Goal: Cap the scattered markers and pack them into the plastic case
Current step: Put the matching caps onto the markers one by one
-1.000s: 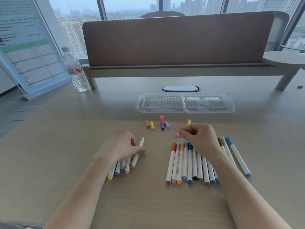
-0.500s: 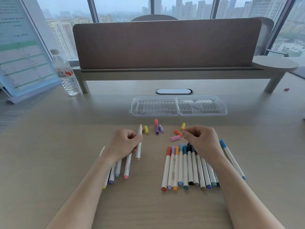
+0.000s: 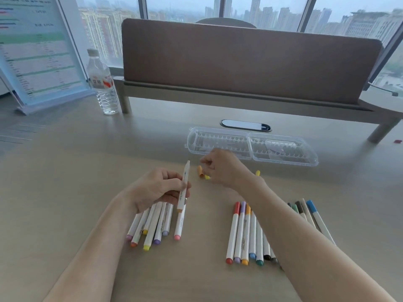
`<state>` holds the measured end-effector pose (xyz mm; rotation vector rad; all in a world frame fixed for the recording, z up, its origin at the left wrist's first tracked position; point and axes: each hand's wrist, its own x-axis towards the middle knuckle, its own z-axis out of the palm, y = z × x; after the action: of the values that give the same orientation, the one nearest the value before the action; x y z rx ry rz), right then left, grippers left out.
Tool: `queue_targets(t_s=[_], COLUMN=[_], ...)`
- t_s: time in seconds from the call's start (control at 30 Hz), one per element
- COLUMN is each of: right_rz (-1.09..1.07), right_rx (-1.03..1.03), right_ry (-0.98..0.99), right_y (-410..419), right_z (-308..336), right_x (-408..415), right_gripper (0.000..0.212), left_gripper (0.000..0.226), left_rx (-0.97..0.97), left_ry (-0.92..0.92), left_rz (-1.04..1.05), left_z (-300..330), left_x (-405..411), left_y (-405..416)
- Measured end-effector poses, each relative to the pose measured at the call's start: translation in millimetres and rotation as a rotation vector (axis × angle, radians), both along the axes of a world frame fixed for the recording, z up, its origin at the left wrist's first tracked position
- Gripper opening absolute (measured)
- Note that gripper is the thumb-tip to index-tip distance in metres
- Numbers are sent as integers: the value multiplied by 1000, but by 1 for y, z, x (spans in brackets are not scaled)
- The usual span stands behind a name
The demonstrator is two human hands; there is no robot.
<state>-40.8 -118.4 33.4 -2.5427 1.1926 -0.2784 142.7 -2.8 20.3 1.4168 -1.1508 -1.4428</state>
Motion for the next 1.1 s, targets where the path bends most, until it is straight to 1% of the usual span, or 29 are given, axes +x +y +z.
queue_targets(t_s=[0.07,0.1,0.13,0.2,0.27,0.3,0.33,0.37,0.4,0.47,0.53,0.67,0.73,0.83,0.9,1.1], right_rz=[16,17,10,-12,-31,-39,-44,-49,-66,-141,-228,-385,-435,-481,-480,-439], right_rx=[-60,-87,-102,-93,-78,-69,-55,-28,20,156,257,548,642,675,658,644], right_ry=[190,256,293,307,255,208,150,80,-19,-296,-544,-939,-1076,-1147,-1157,-1194], right_y=[-10,-13,-17,-21,-22,-22,-20,-17,-14,-4,7,33,44,53,54,57], right_z=[-5,-8,-11,-14,-15,-14,-13,-11,-10,-5,0,-4,-10,-18,-19,-16], right_x=[16,20,23,26,27,26,24,22,17,2,-20,-61,-78,-91,-94,-93], right_gripper=[23,25,26,28,24,18,12,10,9,6,6,5,8,13,15,29], left_gripper=[10,11,16,25,17,12,10,10,10,13,11,14,13,19,13,17], left_rx=[-4,-5,-8,-1,-5,-8,-12,-15,-19,-26,-50,-104,-115,-136,-140,-135], left_ry=[57,72,81,76,64,55,47,42,41,25,-5,-22,-13,-31,-53,-81], left_rz=[-3,-8,-12,-13,-15,-20,-23,-26,-30,-28,-26,-59,-88,-118,-124,-125], left_z=[1,2,2,3,2,2,1,1,1,1,2,2,2,0,-2,-4], left_x=[3,4,6,7,6,5,4,3,2,-1,-5,-20,-32,-43,-47,-51], left_y=[0,1,0,0,-1,-1,-1,-1,-1,1,1,2,3,4,4,4])
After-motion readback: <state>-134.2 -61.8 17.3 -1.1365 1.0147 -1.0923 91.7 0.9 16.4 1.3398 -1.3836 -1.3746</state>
